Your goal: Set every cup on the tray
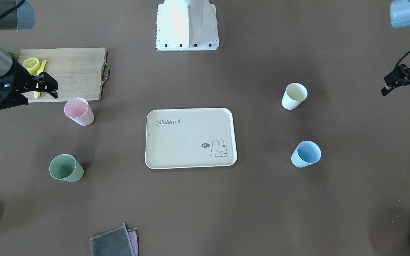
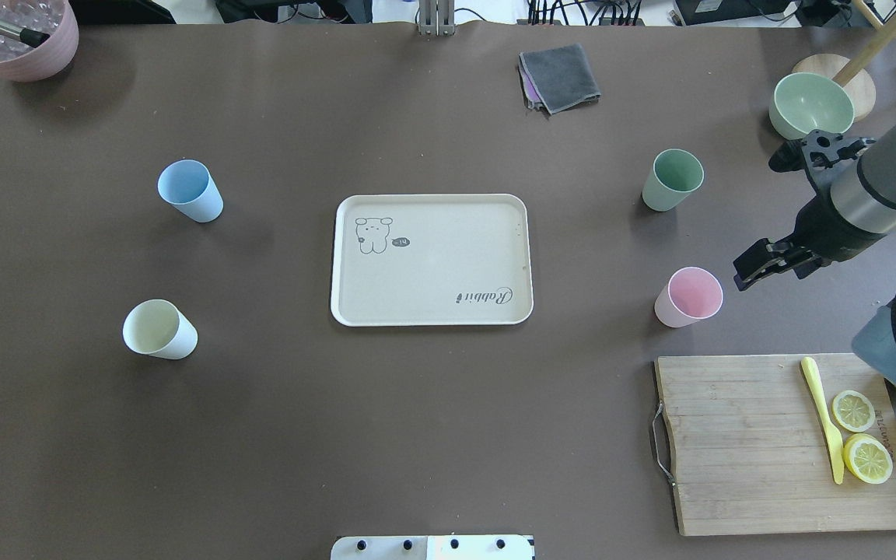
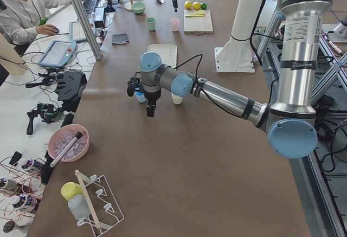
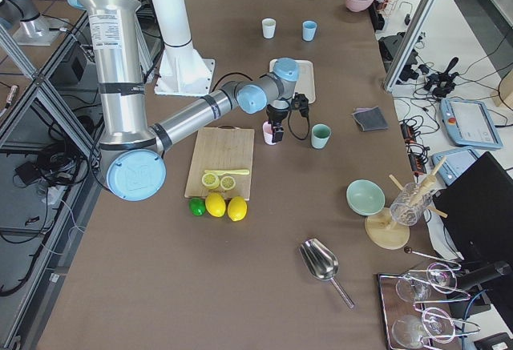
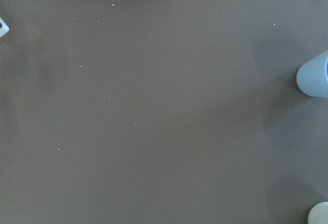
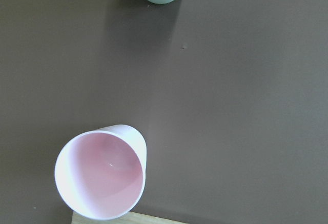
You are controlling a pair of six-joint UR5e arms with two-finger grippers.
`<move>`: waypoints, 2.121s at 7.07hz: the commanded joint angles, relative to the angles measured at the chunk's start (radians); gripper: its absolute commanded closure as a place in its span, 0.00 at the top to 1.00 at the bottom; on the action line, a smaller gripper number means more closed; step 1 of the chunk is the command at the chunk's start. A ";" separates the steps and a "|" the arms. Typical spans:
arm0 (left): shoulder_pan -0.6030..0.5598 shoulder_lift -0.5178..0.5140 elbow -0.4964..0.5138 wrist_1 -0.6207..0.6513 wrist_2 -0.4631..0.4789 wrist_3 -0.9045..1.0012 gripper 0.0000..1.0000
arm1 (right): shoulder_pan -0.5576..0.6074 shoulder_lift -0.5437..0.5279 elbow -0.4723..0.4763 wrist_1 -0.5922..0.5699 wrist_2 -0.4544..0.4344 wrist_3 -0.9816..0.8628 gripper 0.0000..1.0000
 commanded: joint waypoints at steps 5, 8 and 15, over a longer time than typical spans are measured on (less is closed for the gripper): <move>0.048 -0.011 -0.021 -0.002 0.016 -0.086 0.98 | -0.069 0.062 -0.138 0.121 -0.004 0.076 0.00; 0.157 0.070 -0.034 -0.164 0.059 -0.312 0.97 | -0.074 0.088 -0.114 0.122 0.004 0.160 0.00; 0.525 0.051 -0.051 -0.257 0.242 -0.628 0.84 | -0.204 0.496 -0.285 0.107 -0.062 0.549 0.00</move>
